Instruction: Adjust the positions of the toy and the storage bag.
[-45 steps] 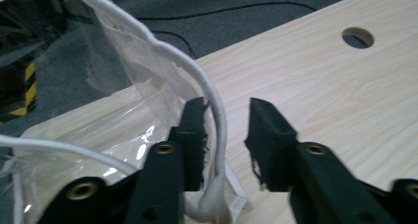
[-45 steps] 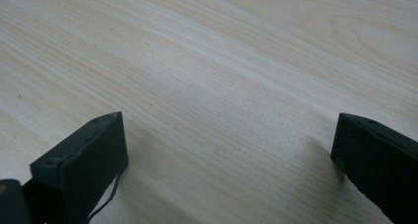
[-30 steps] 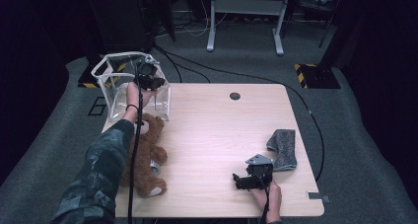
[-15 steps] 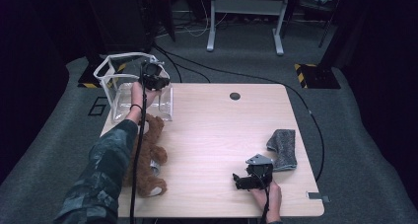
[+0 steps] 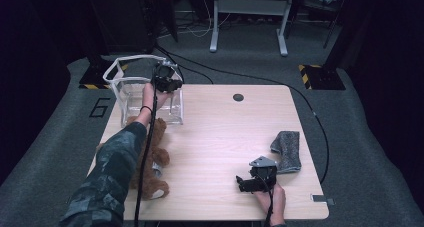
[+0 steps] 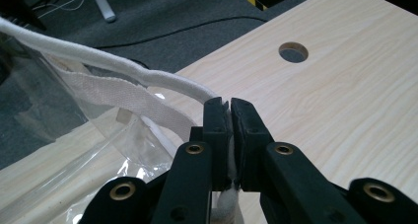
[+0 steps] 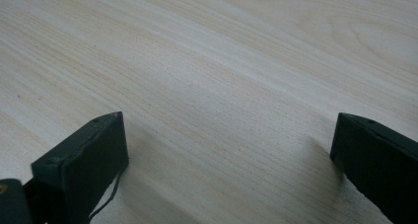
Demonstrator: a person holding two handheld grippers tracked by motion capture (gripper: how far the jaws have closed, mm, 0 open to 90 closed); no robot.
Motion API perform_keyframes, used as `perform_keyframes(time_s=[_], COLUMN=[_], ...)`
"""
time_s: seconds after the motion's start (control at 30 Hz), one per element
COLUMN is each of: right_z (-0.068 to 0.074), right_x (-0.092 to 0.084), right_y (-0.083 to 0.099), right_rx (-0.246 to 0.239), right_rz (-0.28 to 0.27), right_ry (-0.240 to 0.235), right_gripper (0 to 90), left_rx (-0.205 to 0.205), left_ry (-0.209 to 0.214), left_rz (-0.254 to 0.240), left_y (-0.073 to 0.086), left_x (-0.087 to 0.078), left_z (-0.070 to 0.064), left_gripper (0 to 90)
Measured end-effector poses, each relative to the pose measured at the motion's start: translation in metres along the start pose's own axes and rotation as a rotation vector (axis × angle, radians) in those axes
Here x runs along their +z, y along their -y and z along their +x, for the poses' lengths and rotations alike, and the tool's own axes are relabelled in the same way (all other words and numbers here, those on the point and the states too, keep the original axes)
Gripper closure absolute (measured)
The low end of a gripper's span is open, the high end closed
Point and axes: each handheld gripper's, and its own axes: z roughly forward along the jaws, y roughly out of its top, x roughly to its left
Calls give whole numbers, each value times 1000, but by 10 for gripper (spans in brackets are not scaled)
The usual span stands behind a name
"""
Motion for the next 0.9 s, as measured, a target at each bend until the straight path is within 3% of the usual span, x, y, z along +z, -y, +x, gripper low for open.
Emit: perform_keyframes(time_s=[0.17,0.23,0.33,0.4,0.5,0.6,0.67,0.7,0.9], right_z=[0,0,1,1,-1,-1,-1,0,0], right_x=[0,0,0,0,0,0,0,0,0], right_y=[0,0,0,0,0,0,0,0,0], right_rx=[0,2,11,9,-5,-5,-5,-2,0], right_rz=[1,0,-4,-5,0,-1,-1,0,2], right_ry=[-1,1,5,6,-1,-2,-2,-2,-3], right_gripper=[3,2,3,3,4,5,5,5,5], left_rx=[5,-25,-48,-52,-75,-87,-86,-90,-76], left_ry=[25,28,-14,-60,-103,-135,-158,-149,-121], left_rz=[-12,-13,-15,6,64,110,124,125,94], left_y=[-3,-6,-14,-20,-23,-23,-23,-22,-19], left_x=[1,0,-4,-4,5,13,17,18,18], left_z=[-6,-7,-8,-11,-13,-13,-14,-13,-10], left_gripper=[825,672,466,398,381,430,550,688,823])
